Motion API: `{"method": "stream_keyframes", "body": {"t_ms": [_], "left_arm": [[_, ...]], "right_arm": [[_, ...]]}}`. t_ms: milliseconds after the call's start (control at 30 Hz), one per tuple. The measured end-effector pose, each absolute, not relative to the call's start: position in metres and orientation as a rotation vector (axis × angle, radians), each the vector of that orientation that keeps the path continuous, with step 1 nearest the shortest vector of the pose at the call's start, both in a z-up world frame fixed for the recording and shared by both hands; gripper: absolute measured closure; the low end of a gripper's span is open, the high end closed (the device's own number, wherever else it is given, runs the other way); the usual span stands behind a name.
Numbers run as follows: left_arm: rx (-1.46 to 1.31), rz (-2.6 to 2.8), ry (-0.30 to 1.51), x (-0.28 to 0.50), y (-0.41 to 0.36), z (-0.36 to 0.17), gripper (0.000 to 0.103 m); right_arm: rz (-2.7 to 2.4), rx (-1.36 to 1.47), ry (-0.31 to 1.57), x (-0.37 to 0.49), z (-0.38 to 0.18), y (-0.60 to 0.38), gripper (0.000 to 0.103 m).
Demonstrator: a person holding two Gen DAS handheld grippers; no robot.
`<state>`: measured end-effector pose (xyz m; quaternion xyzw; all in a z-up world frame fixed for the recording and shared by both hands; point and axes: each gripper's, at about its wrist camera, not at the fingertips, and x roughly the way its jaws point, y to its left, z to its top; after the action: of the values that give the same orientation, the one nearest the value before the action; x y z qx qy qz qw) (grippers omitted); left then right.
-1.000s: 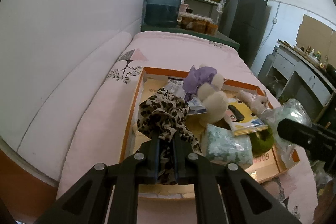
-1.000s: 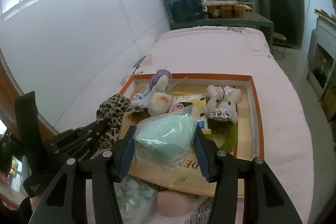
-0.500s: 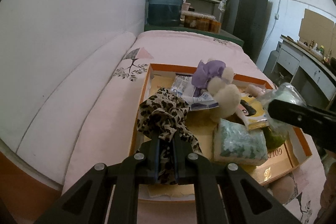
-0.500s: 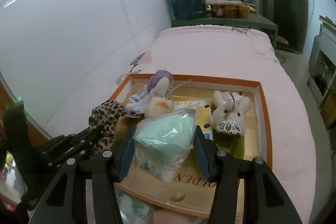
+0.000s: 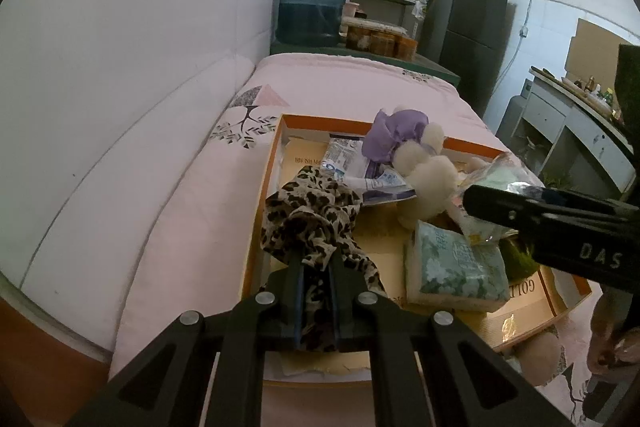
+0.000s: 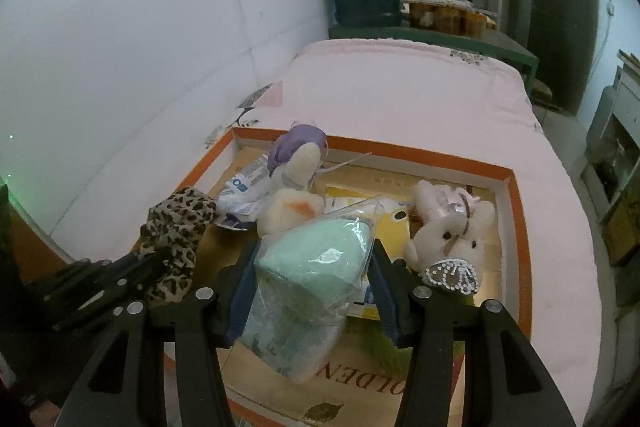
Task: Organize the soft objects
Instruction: 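Lower the scrunchie into the tray with the left gripper while the right gripper lowers the mint-green bag, then open both grippers to release the scrunchie and mint-green bag in the tray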
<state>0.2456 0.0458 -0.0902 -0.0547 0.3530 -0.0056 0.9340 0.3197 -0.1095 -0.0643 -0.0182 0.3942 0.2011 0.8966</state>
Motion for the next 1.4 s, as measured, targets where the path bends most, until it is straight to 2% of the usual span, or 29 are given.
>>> {"method": "stream_keyframes", "body": {"t_ms": [333, 400, 567, 667, 767, 1400], "left_arm": [[-0.136, -0.022, 0.723, 0.245, 0.048, -0.091, 0.09], [-0.142, -0.022, 0.713, 0.245, 0.05, -0.089, 0.085], [-0.155, -0.029, 0.668, 0.239, 0.051, -0.081, 0.065], [-0.155, -0.031, 0.657, 0.237, 0.05, -0.078, 0.058], [-0.153, -0.039, 0.654, 0.235, 0.048, -0.076, 0.057], [-0.125, -0.09, 0.588, 0.22, 0.036, -0.063, 0.057]], "right_arm": [[0.411, -0.036, 0.809, 0.325, -0.072, -0.107, 0.047], [0.409, -0.035, 0.804, 0.324, -0.072, -0.107, 0.046], [0.402, -0.032, 0.803, 0.32, -0.07, -0.109, 0.042], [0.393, -0.024, 0.796, 0.318, -0.067, -0.112, 0.037], [0.38, -0.011, 0.795, 0.315, -0.064, -0.116, 0.033], [0.314, 0.137, 0.798, 0.256, -0.05, -0.154, 0.033]]}}
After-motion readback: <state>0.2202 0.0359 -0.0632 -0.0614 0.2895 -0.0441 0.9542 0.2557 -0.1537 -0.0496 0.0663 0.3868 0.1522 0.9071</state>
